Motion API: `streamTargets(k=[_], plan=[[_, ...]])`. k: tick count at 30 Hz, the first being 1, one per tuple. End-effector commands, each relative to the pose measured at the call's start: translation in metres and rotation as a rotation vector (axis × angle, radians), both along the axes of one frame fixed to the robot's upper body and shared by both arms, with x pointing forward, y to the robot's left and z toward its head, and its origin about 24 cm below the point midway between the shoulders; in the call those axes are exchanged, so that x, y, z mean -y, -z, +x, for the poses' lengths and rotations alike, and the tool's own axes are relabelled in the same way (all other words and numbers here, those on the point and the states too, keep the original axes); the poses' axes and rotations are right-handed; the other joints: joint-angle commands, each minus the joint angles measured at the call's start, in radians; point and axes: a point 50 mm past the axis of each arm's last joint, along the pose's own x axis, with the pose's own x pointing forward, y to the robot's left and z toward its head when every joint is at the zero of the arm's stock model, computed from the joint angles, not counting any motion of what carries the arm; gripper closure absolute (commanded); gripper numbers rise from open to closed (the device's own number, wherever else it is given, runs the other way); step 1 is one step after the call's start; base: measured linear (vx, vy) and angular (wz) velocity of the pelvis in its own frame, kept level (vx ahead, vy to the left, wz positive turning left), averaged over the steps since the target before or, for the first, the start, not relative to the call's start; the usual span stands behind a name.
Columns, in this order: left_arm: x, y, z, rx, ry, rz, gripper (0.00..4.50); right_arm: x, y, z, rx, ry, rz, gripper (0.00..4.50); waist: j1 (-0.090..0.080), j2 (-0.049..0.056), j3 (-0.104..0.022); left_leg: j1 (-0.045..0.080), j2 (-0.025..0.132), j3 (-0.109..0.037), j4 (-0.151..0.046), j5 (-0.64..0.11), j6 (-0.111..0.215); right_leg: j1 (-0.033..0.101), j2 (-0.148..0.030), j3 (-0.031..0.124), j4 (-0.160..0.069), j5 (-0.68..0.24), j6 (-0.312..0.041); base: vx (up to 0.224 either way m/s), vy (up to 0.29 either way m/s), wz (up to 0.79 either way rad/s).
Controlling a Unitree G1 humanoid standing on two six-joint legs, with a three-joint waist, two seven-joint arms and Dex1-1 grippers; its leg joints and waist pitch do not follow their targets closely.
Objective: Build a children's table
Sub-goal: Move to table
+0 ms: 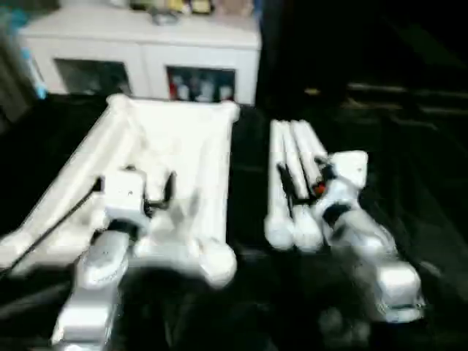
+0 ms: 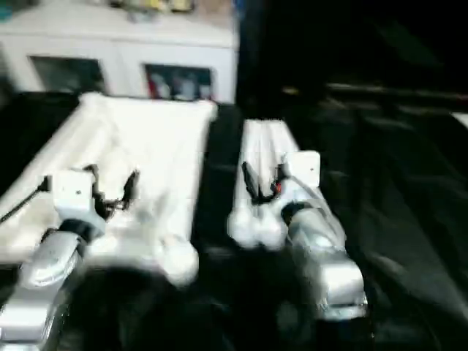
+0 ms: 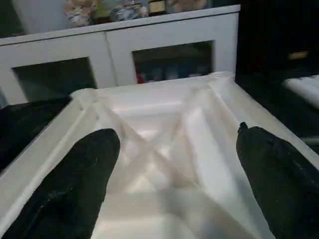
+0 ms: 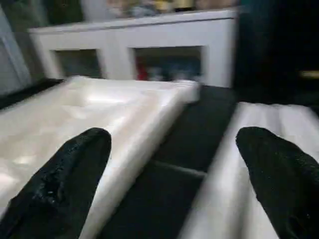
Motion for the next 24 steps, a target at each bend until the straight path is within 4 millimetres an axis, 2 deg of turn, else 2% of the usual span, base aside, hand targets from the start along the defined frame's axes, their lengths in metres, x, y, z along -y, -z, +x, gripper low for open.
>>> streamTargets(k=[1, 2, 3, 4, 5, 6, 7, 8, 9, 10, 11, 12, 13, 14, 15, 16, 17, 18, 19, 20, 21, 22, 23, 24], plan=[[0.014, -0.006, -0.001, 0.017, 0.159, -0.008, 0.22, 0.009, -0.006, -0.002, 0.025, -0.037, 0.006, 0.0, -0.032, 0.037, -0.071, 0.138, 0.138, -0.129, -0.107, 0.118, 0.281, -0.129, -0.032, 0.0, 0.013, 0.022, 0.081, 0.099, 0.041, 0.03], [0.015, -0.006, -0.002, 0.014, 0.187, -0.002, 0.22, 0.009, -0.007, -0.002, 0.028, -0.056, 0.004, 0.0, -0.024, 0.03, -0.074, 0.136, 0.132, -0.121, -0.087, 0.353, 0.319, -0.143, -0.039, 0.009, 0.01, 0.074, 0.113, 0.188, 0.056, -0.02], [0.018, -0.006, -0.006, 0.0, 0.299, 0.021, 0.22, 0.008, -0.009, -0.005, 0.035, -0.137, -0.005, 0.0, -0.011, 0.013, -0.083, 0.118, 0.121, -0.097, -0.061, 0.75, 0.36, -0.154, -0.06, 0.039, -0.022, 0.212, 0.154, 0.158, 0.002, -0.12], [0.02, 0.0, -0.018, -0.101, 0.559, 0.097, 0.22, 0.006, -0.011, -0.014, 0.049, -0.351, -0.08, 0.0, -0.001, -0.018, -0.085, 0.085, 0.05, -0.056, -0.005, 0.903, 0.284, -0.148, -0.104, 0.083, -0.107, 0.464, 0.096, 0.107, 0.0, -0.13], [0.02, 0.0, -0.019, -0.111, 0.579, 0.104, 0.22, 0.006, -0.011, -0.015, 0.048, -0.368, -0.086, 0.0, 0.0, -0.107, -0.095, -0.031, -0.055, -0.006, 0.015, 0.568, 0.179, -0.022, -0.135, 0.149, -0.118, 0.774, 0.119, 0.0, 0.0, 0.0], [0.018, 0.002, -0.023, -0.15, 0.653, 0.129, 0.22, 0.007, -0.011, -0.017, 0.043, -0.43, -0.11, 0.0, 0.019, -0.073, -0.077, -0.039, -0.004, -0.023, -0.004, 0.241, 0.098, -0.02, -0.204, 0.16, -0.146, 0.945, 0.015, 0.0, 0.0, 0.0], [0.016, 0.004, -0.026, -0.178, 0.7, 0.147, 0.22, 0.007, -0.011, -0.019, 0.039, -0.471, -0.126, 0.0, 0.019, -0.062, -0.08, -0.035, 0.005, -0.023, -0.021, 0.189, 0.057, -0.013, -0.188, 0.145, -0.135, 0.948, -0.03, 0.0, 0.0, 0.0], [0.016, 0.004, -0.026, -0.178, 0.7, 0.147, 0.22, 0.007, -0.011, -0.019, 0.039, -0.471, -0.126, 0.0, 0.011, -0.041, -0.077, -0.028, 0.013, -0.014, -0.063, 0.155, 0.004, -0.01, -0.121, 0.102, -0.129, 0.806, -0.092, 0.0, 0.0, 0.0], [0.016, 0.004, -0.026, -0.178, 0.7, 0.147, 0.22, 0.007, -0.011, -0.019, 0.039, -0.471, -0.126, 0.0, 0.007, -0.028, -0.073, -0.019, 0.026, -0.015, -0.078, 0.13, -0.007, -0.017, -0.101, 0.088, -0.131, 0.673, -0.124, 0.0, 0.0, 0.0], [0.013, 0.005, -0.028, -0.205, 0.745, 0.164, 0.39, 0.009, -0.012, -0.019, 0.037, -0.508, -0.143, 0.0, 0.001, -0.001, -0.065, -0.005, 0.05, -0.02, -0.094, 0.067, -0.017, -0.028, -0.088, 0.073, -0.138, 0.405, -0.183, 0.0, 0.0, 0.0], [0.006, 0.004, -0.028, -0.254, 0.835, 0.215, 0.5, 0.011, -0.013, -0.021, 0.029, -0.587, -0.181, 0.0, -0.003, 0.003, -0.058, 0.014, 0.065, -0.013, -0.101, -0.033, -0.002, -0.042, -0.087, 0.069, -0.155, 0.228, -0.216, 0.0, 0.0, 0.0], [0.004, 0.004, -0.027, -0.271, 0.863, 0.232, 0.58, 0.012, -0.014, -0.022, 0.025, -0.612, -0.193, 0.0, -0.004, -0.002, -0.05, 0.012, 0.067, -0.011, -0.108, -0.093, 0.006, -0.04, -0.087, 0.071, -0.159, 0.151, -0.219, 0.0, 0.0, 0.0], [-0.005, 0.003, -0.027, -0.34, 0.951, 0.295, 0.6, 0.014, -0.015, -0.024, 0.012, -0.685, -0.232, 0.0, -0.001, -0.015, -0.027, 0.018, 0.073, 0.006, -0.123, -0.309, 0.004, -0.046, -0.097, 0.083, -0.188, -0.136, -0.197, -0.06, -0.027, 0.12], [-0.005, 0.003, -0.027, -0.34, 0.951, 0.295, 0.6, 0.014, -0.015, -0.024, 0.012, -0.685, -0.232, 0.0, -0.001, -0.015, -0.027, 0.018, 0.073, 0.006, -0.123, -0.309, 0.004, -0.046, -0.097, 0.083, -0.188, -0.136, -0.197, -0.06, -0.027, 0.12], [-0.008, 0.003, -0.026, -0.362, 0.975, 0.313, 0.76, 0.015, -0.016, -0.024, 0.007, -0.703, -0.242, 0.0, 0.004, -0.015, -0.025, 0.035, 0.072, 0.016, -0.12, -0.368, -0.02, -0.057, -0.109, 0.091, -0.2, -0.292, -0.167, -0.063, -0.03, 0.16], [-0.013, 0.004, -0.026, -0.414, 1.021, 0.357, 0.87, 0.016, -0.016, -0.025, -0.003, -0.739, -0.256, 0.0, 0.006, -0.016, -0.023, 0.039, 0.074, 0.022, -0.123, -0.37, -0.035, -0.062, -0.111, 0.096, -0.21, -0.379, -0.138, -0.063, -0.039, 0.15], [-0.013, 0.004, -0.026, -0.414, 1.021, 0.357, 0.94, 0.016, -0.016, -0.025, -0.003, -0.739, -0.256, 0.0, 0.007, -0.018, -0.023, 0.035, 0.077, 0.022, -0.127, -0.35, -0.04, -0.06, -0.115, 0.1, -0.212, -0.418, -0.116, -0.063, -0.039, 0.15], [-0.021, 0.006, -0.022, -0.48, 1.072, 0.415, 0.98, 0.017, -0.016, -0.026, -0.017, -0.797, -0.282, 0.0, 0.002, -0.025, -0.023, 0.028, 0.078, 0.024, -0.129, -0.338, -0.041, -0.057, -0.116, 0.1, -0.213, -0.423, -0.111, -0.064, -0.037, 0.06], [-0.022, 0.007, -0.022, -0.49, 1.079, 0.424, 1.02, 0.017, -0.016, -0.026, -0.019, -0.806, -0.286, 0.0, 0.007, -0.019, -0.025, 0.029, 0.078, 0.022, -0.132, -0.332, -0.04, -0.058, -0.115, 0.099, -0.215, -0.455, -0.086, -0.061, -0.036, 0.01], [-0.028, 0.009, -0.019, -0.525, 1.086, 0.475, 1.1, 0.017, -0.016, -0.026, -0.029, -0.835, -0.297, 0.0, 0.002, -0.024, -0.029, 0.024, 0.079, 0.025, -0.132, -0.304, -0.045, -0.054, -0.117, 0.1, -0.212, -0.433, -0.083, -0.061, -0.036, 0.01], [-0.035, 0.011, -0.013, -0.549, 1.08, 0.531, 1.2, 0.016, -0.017, -0.026, -0.034, -0.866, -0.307, 0.0, 0.004, -0.021, -0.028, 0.02, 0.079, 0.023, -0.134, -0.293, -0.043, -0.052, -0.116, 0.099, -0.214, -0.434, -0.078, 0.0, 0.0, 0.0], [-0.039, 0.012, -0.01, -0.564, 1.074, 0.566, 1.31, 0.015, -0.017, -0.026, -0.037, -0.885, -0.313, 0.0, 0.003, -0.025, -0.028, 0.021, 0.078, 0.026, -0.134, -0.291, -0.039, -0.057, -0.114, 0.098, -0.217, -0.439, -0.069, 0.0, 0.0, 0.0], [-0.039, 0.012, -0.009, -0.564, 1.073, 0.569, 1.31, 0.015, -0.017, -0.026, -0.037, -0.886, -0.313, 0.0, 0.004, -0.025, -0.027, 0.022, 0.077, 0.027, -0.133, -0.294, -0.04, -0.058, -0.114, 0.098, -0.218, -0.448, -0.065, 0.0, 0.0, 0.0], [-0.045, 0.013, -0.002, -0.569, 1.048, 0.607, 1.4, 0.013, -0.018, -0.027, -0.041, -0.915, -0.32, 0.0, 0.001, -0.035, -0.028, 0.019, 0.08, 0.027, -0.135, -0.288, -0.042, -0.055, -0.116, 0.098, -0.218, -0.444, -0.071, 0.0, 0.0, 0.0]])
